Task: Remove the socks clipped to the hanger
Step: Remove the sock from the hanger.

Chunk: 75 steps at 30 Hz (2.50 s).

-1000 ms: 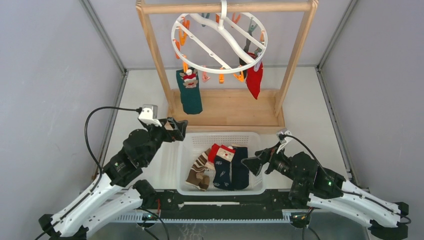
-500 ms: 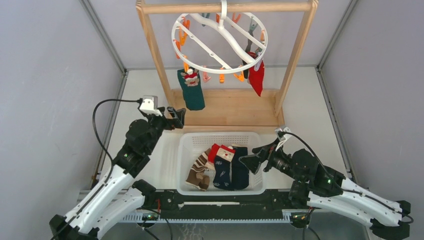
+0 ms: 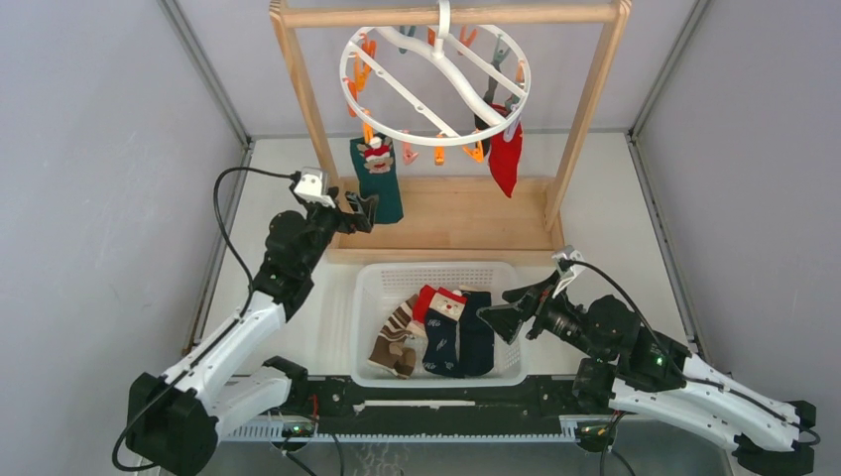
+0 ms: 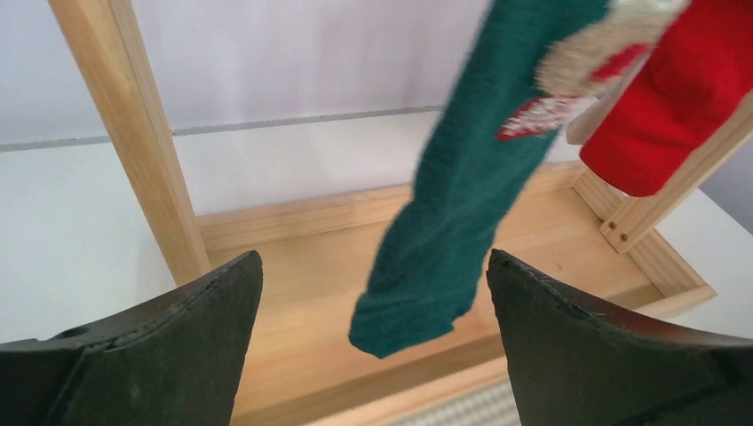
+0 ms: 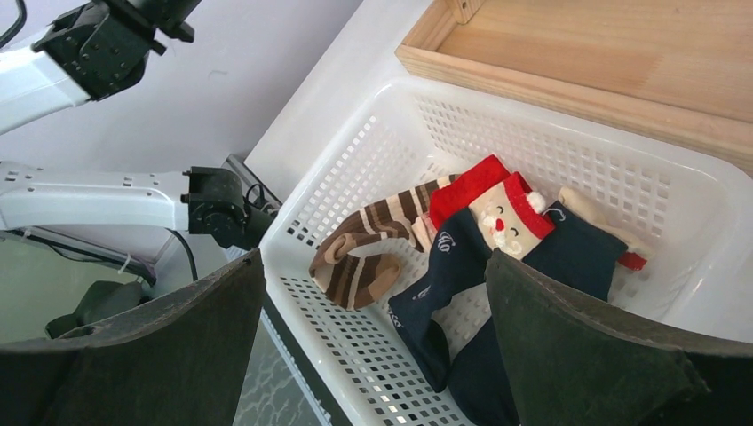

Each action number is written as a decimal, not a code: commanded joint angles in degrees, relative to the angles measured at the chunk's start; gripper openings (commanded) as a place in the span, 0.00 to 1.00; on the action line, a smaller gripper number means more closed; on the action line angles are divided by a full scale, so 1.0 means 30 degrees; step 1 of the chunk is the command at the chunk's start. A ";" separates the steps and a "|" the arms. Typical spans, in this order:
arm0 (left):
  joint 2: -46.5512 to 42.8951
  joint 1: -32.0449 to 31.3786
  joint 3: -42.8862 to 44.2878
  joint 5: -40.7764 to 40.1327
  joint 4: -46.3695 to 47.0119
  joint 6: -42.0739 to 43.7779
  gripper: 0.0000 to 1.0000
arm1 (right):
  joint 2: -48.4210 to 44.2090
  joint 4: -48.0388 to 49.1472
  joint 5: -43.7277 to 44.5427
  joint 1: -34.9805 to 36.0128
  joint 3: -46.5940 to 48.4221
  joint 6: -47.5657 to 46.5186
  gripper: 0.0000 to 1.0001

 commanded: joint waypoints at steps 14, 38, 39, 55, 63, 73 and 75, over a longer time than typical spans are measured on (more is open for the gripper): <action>0.4812 0.1631 0.0269 0.6182 0.8133 -0.1746 1.00 | -0.0725 -0.0740 0.0330 -0.0292 0.0710 -0.0429 1.00; 0.2416 0.1609 0.0854 0.8307 0.6092 -0.3145 0.22 | -0.0807 -0.0627 0.0152 -0.0427 0.0476 -0.0130 1.00; 0.2214 0.1593 0.0826 0.8330 0.5915 -0.3188 0.21 | -0.0779 -0.0559 0.0129 -0.0427 0.0476 -0.0120 1.00; 0.0123 -0.0384 0.2451 0.7161 0.0824 -0.3535 0.21 | 0.1820 0.2866 -0.1033 -0.1454 0.0476 -0.0868 0.92; -0.0375 -0.0601 0.2747 0.7403 0.0009 -0.4766 0.21 | 0.3734 0.7612 -0.7845 -0.6539 -0.0161 -0.0840 0.91; -0.0656 -0.0906 0.3431 0.7269 -0.1195 -0.5498 0.18 | 0.7426 1.4406 -1.4173 -1.1463 -0.1214 0.1824 0.76; -0.0702 -0.0975 0.3529 0.7303 -0.1291 -0.5753 0.17 | 0.8341 1.5572 -1.4759 -1.1729 -0.1370 0.2137 0.76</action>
